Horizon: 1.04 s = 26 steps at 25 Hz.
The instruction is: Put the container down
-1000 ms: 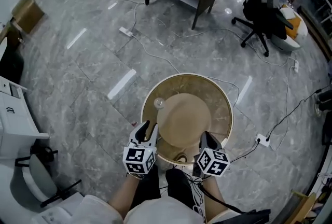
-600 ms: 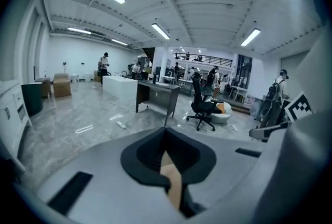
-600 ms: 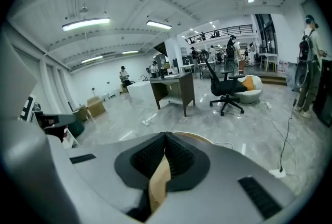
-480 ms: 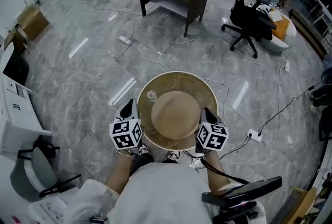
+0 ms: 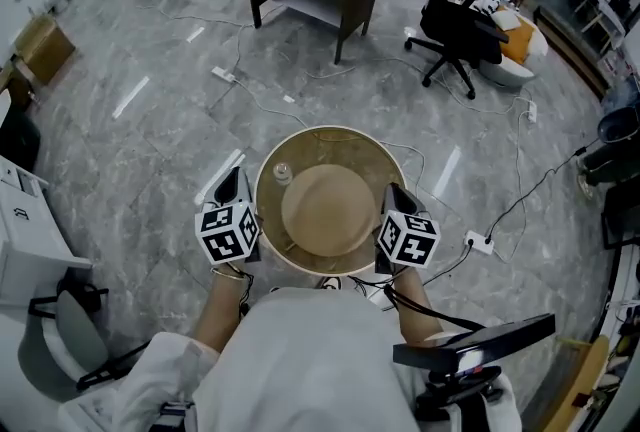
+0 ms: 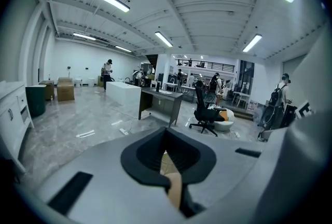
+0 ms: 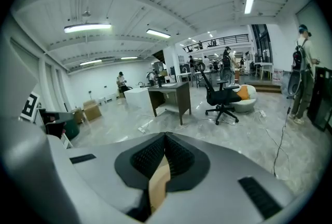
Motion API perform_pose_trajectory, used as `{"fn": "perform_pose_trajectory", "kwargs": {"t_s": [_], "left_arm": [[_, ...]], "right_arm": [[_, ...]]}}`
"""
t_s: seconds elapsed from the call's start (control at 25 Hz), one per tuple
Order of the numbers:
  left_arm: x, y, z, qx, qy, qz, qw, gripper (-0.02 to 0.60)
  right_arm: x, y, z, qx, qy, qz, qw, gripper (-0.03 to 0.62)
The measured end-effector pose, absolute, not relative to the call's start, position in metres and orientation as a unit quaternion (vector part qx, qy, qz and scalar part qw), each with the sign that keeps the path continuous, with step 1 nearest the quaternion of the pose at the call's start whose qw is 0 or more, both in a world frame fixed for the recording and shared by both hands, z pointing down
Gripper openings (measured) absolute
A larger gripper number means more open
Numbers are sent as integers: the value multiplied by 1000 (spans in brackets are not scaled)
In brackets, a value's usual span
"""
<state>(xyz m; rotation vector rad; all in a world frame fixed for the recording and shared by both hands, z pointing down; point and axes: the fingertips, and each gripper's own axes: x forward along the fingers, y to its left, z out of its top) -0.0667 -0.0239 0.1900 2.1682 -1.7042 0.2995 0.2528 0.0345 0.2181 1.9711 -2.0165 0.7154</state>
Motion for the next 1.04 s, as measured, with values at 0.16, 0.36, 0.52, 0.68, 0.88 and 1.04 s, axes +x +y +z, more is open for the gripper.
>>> {"fn": "perform_pose_trajectory", "kwargs": {"t_s": [0.16,0.36,0.52,0.68,0.88,1.04], "left_arm": [[-70,-29,190,775,-595,108,184,8],[-79,-31,188,777,-594,104,181,8],[-80,-31,188,779,-592,104,181,8],[-80,-31,188,780,-591,104,179,8],[-83,-31,186,781,-590,105,175,8],[-83,-32,186,779,-592,107,176,8]], "right_arm": [[241,34,212,671,-694,226,129,23],[230,32,208,670,-697,216,137,23],[230,25,203,670,-699,213,132,23],[226,19,199,667,-703,206,131,23],[218,16,195,664,-708,203,132,23],[217,15,195,661,-709,205,134,22]]}}
